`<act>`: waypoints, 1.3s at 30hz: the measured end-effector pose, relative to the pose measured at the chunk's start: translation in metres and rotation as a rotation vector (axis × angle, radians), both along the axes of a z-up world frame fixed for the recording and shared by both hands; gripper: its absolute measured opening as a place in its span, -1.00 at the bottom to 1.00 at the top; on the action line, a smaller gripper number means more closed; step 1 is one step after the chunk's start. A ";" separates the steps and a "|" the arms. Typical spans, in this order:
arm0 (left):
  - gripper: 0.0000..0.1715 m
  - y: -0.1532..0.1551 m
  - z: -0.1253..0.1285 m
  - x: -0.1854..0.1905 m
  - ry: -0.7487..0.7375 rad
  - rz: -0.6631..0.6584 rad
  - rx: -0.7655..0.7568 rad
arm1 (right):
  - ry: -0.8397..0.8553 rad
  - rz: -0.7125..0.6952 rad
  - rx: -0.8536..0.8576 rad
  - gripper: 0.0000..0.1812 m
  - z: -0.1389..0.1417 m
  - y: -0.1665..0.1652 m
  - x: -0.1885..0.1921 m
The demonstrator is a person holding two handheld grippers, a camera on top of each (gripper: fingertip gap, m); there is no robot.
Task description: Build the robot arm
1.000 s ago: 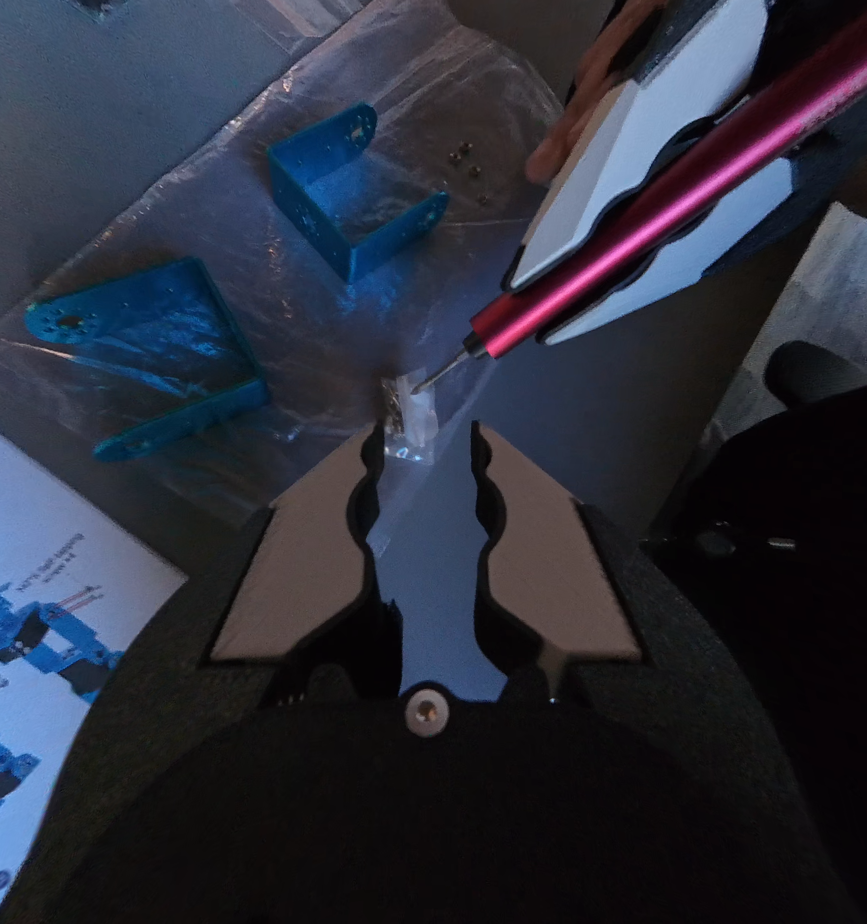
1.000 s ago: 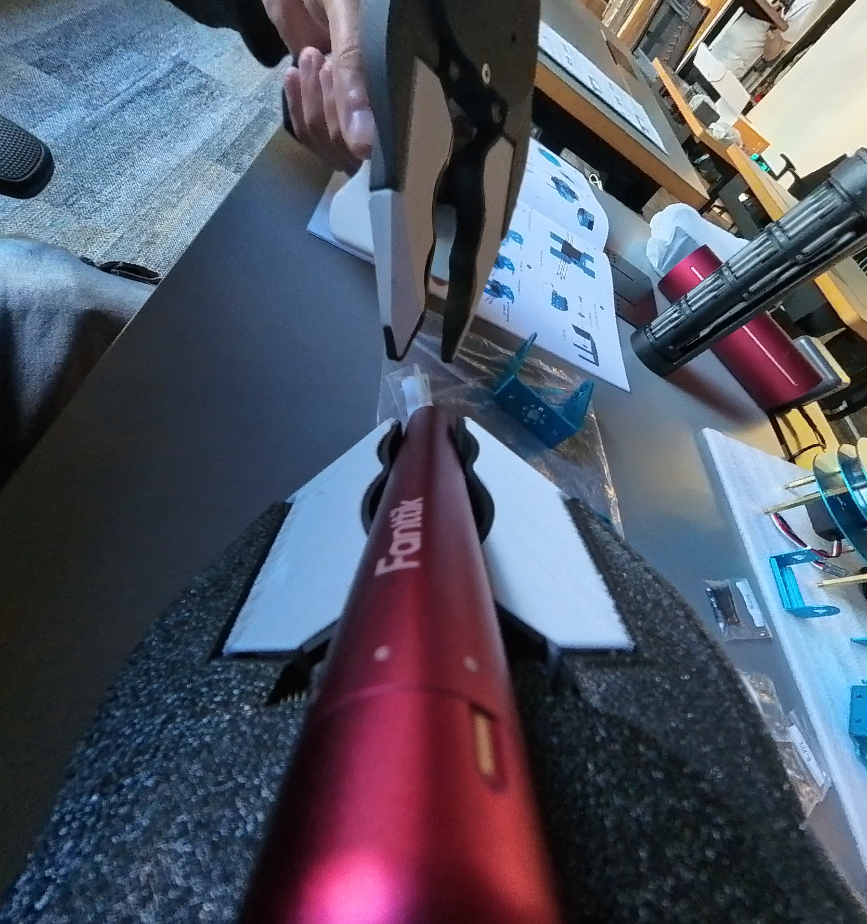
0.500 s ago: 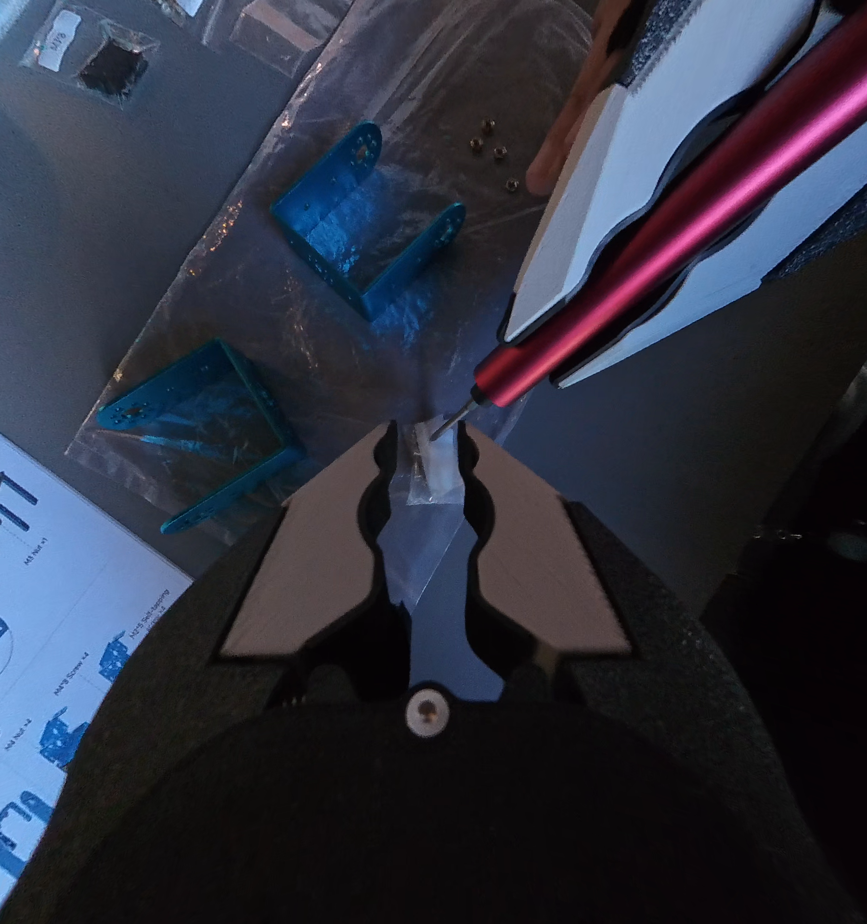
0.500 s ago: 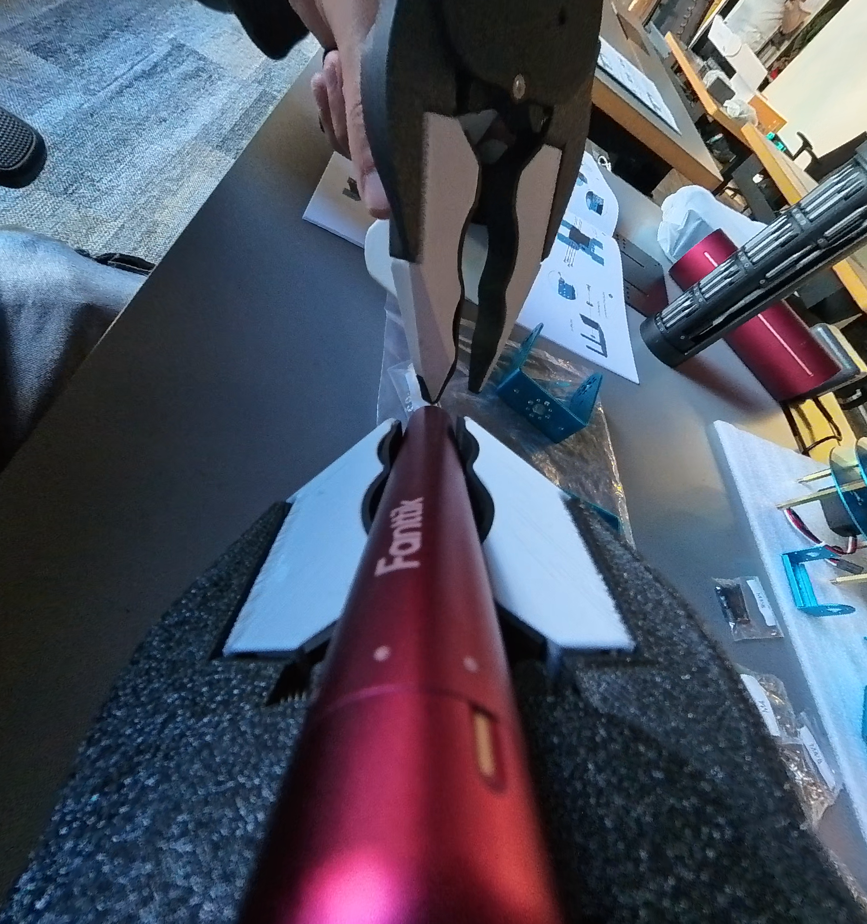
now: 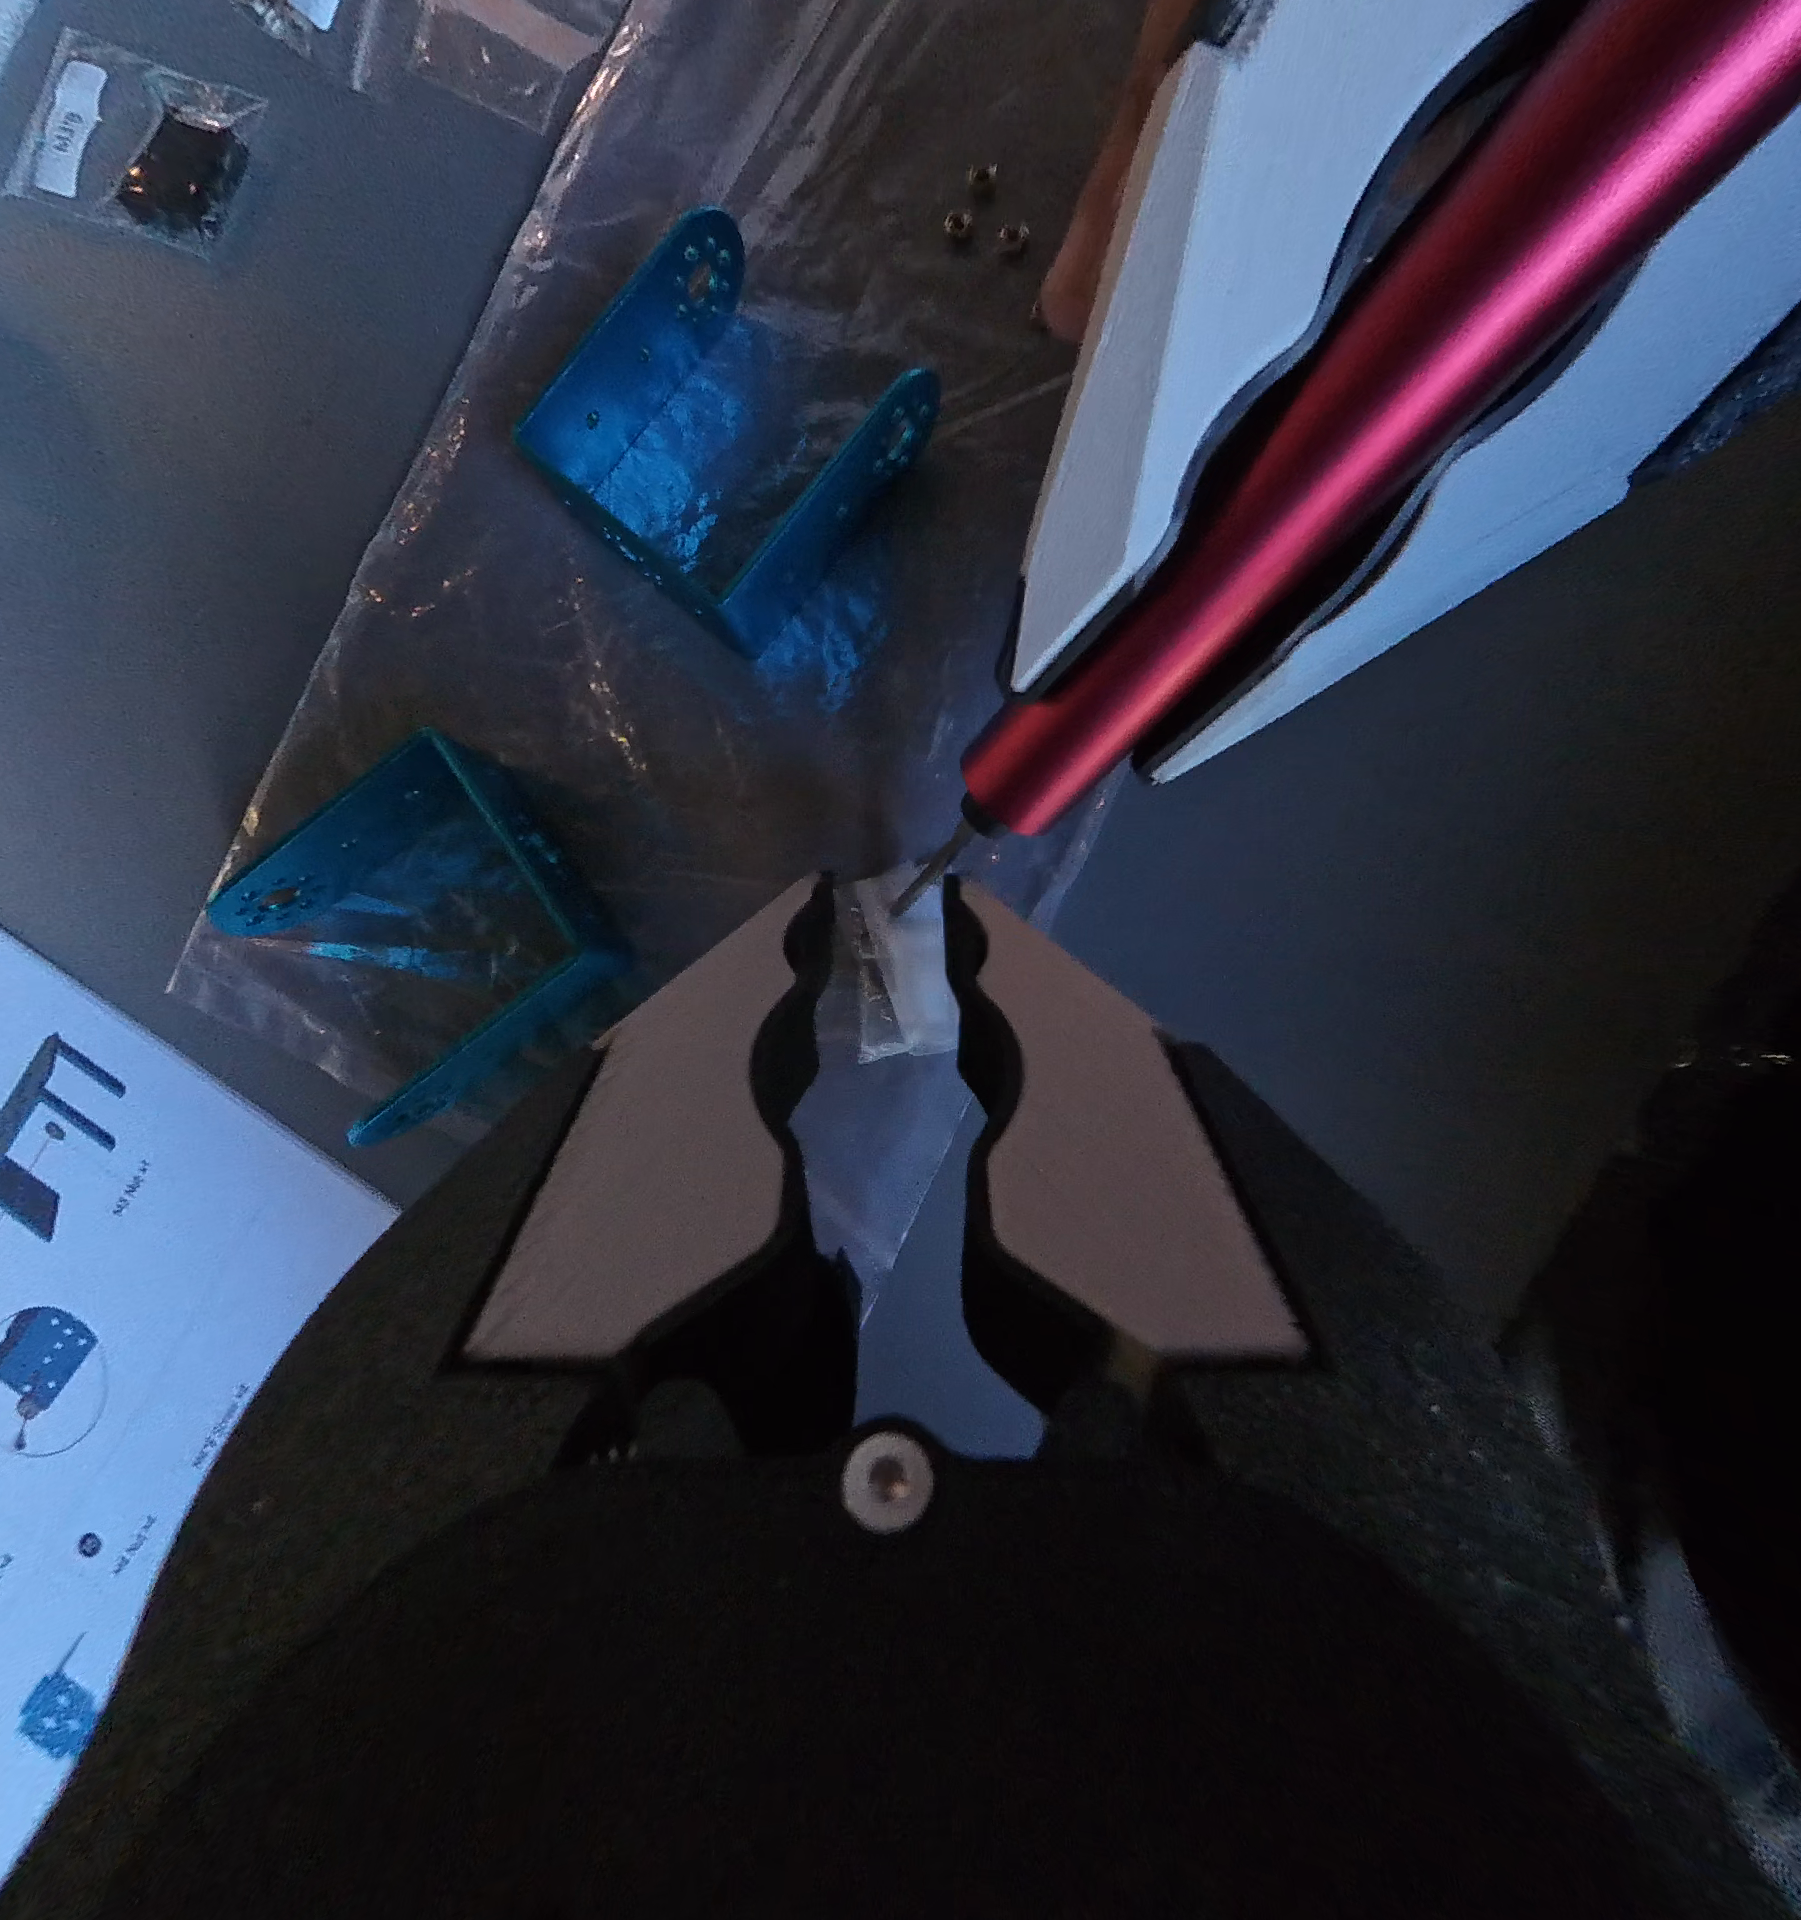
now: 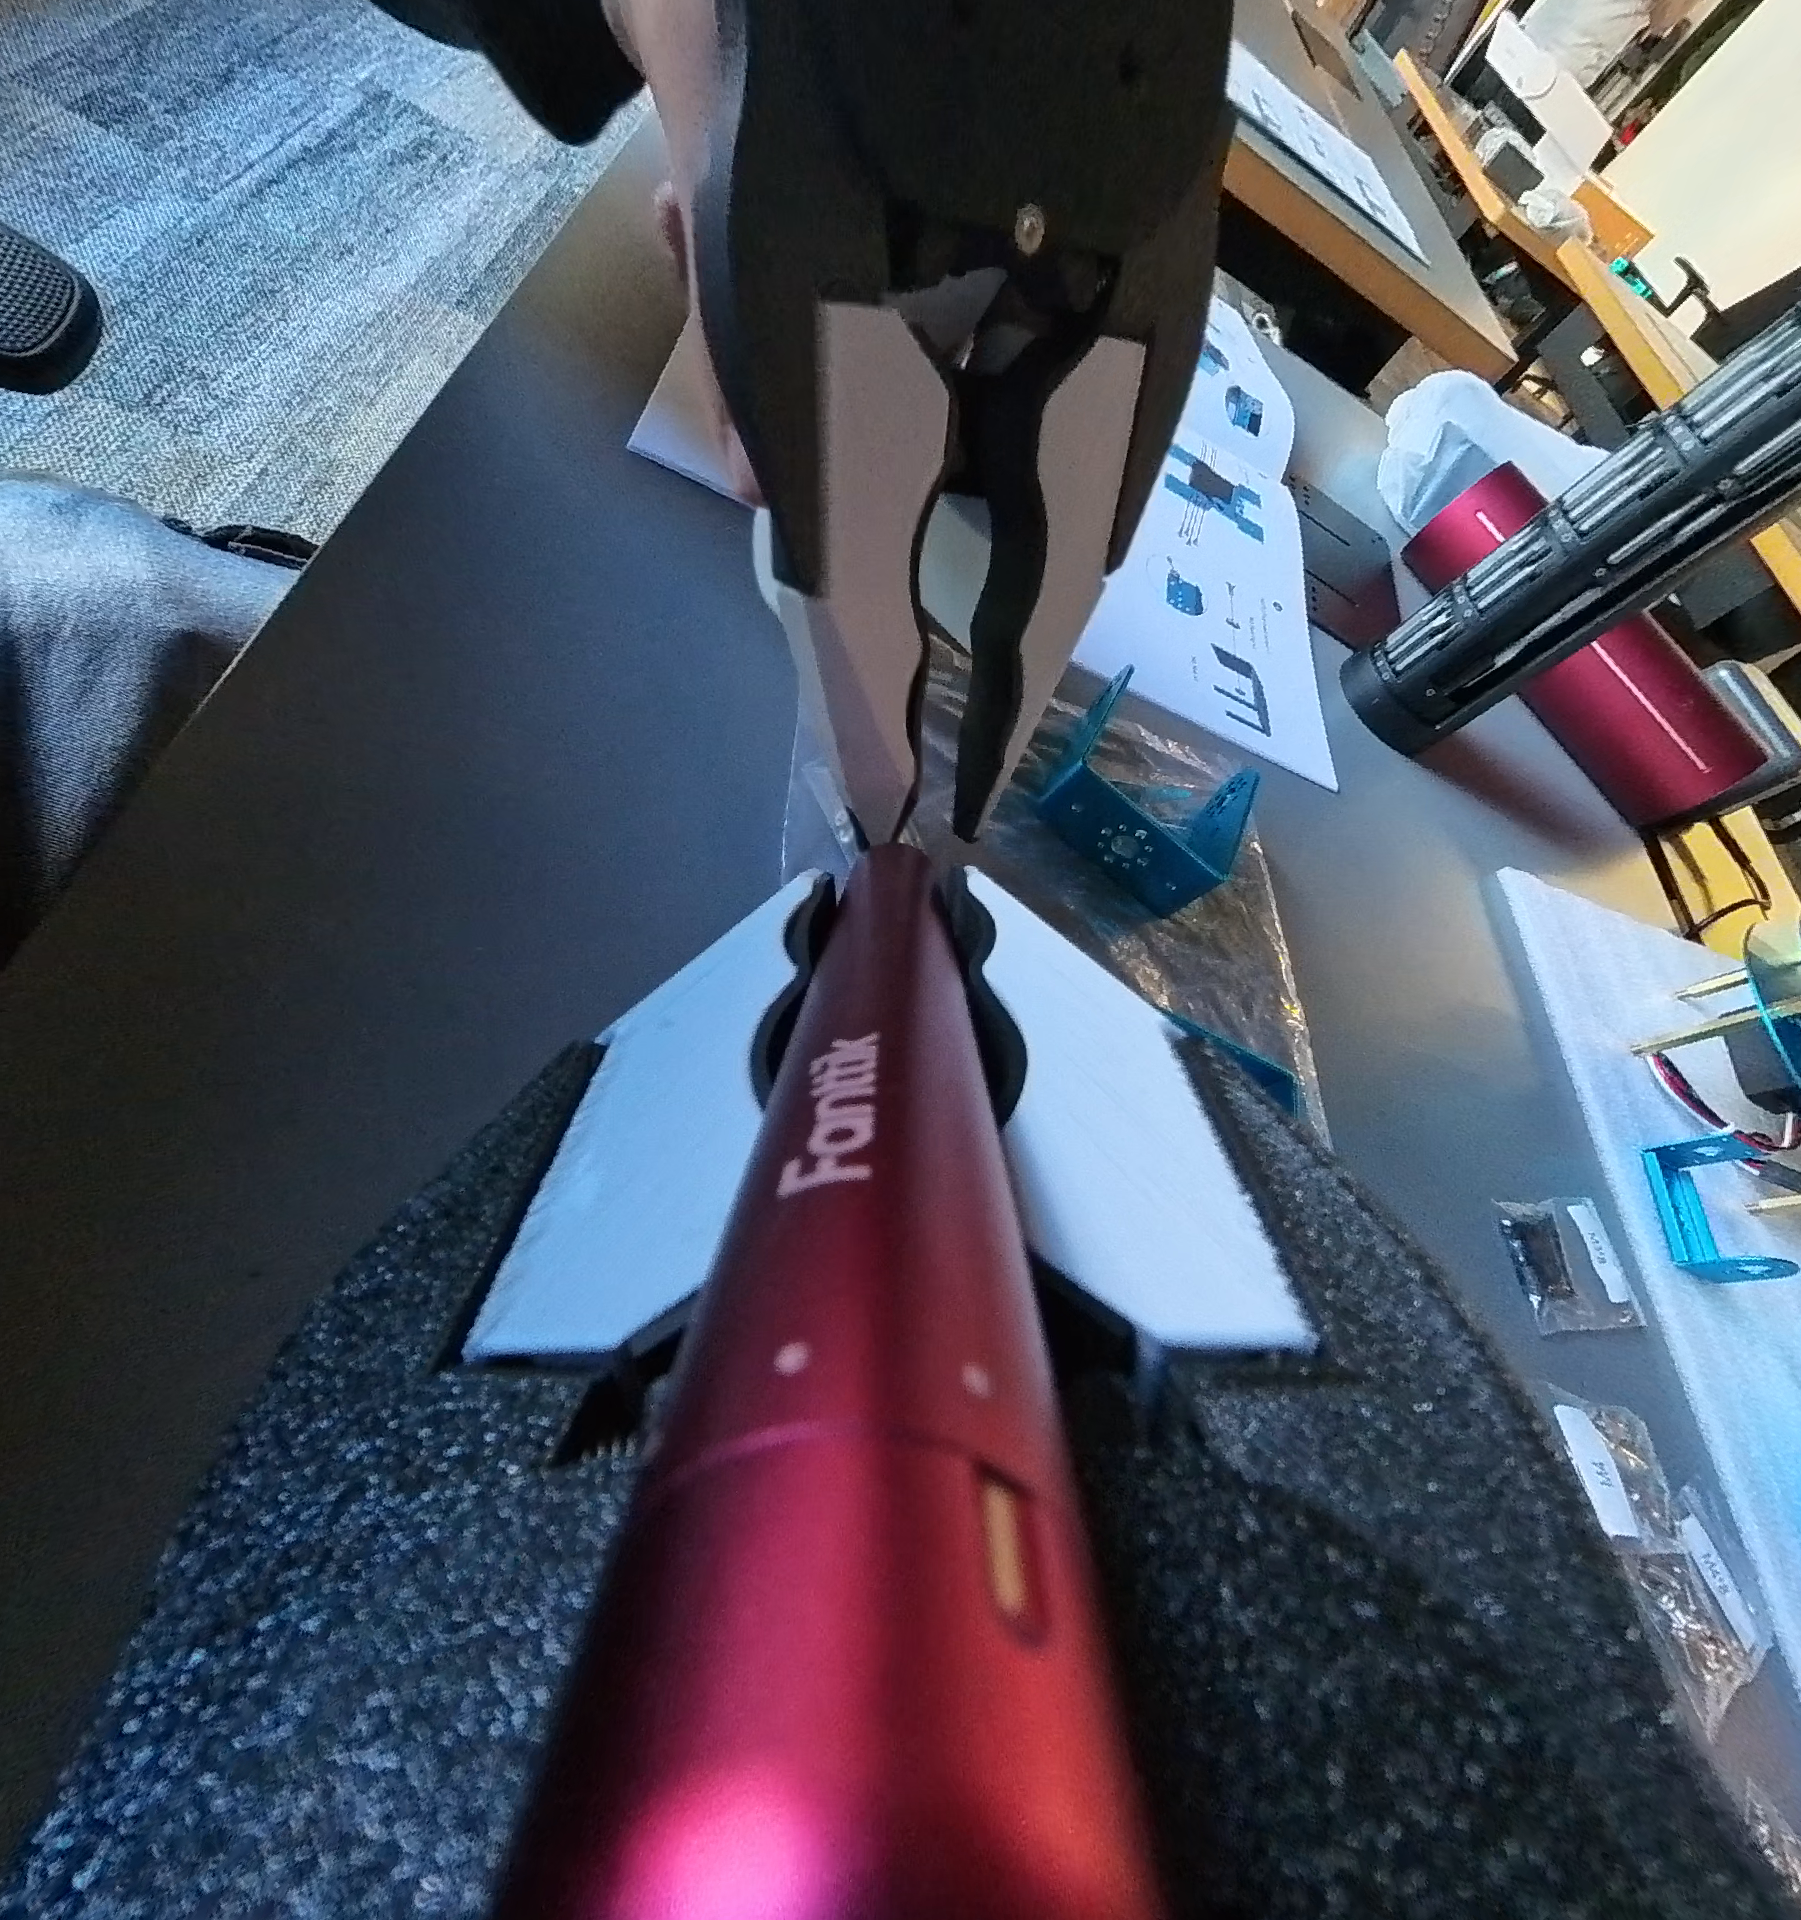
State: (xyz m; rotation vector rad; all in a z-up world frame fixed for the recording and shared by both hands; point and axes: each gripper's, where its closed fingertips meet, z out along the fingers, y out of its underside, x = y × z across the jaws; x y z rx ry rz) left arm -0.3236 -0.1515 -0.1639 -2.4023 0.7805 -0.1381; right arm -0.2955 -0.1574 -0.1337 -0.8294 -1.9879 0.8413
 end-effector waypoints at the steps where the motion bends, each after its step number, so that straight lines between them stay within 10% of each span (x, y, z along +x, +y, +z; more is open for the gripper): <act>1: -0.77 0.001 0.000 0.000 -0.003 0.002 0.000 | 0.000 0.000 0.000 -0.76 0.000 0.000 0.000; 29: -1.00 0.003 -0.004 -0.012 -0.032 0.020 0.021 | -0.001 -0.010 -0.033 -0.77 0.002 0.007 0.000; 39: -1.00 0.006 0.028 -0.004 -0.173 0.016 0.159 | -0.029 -0.148 -0.276 -0.76 0.078 0.084 0.066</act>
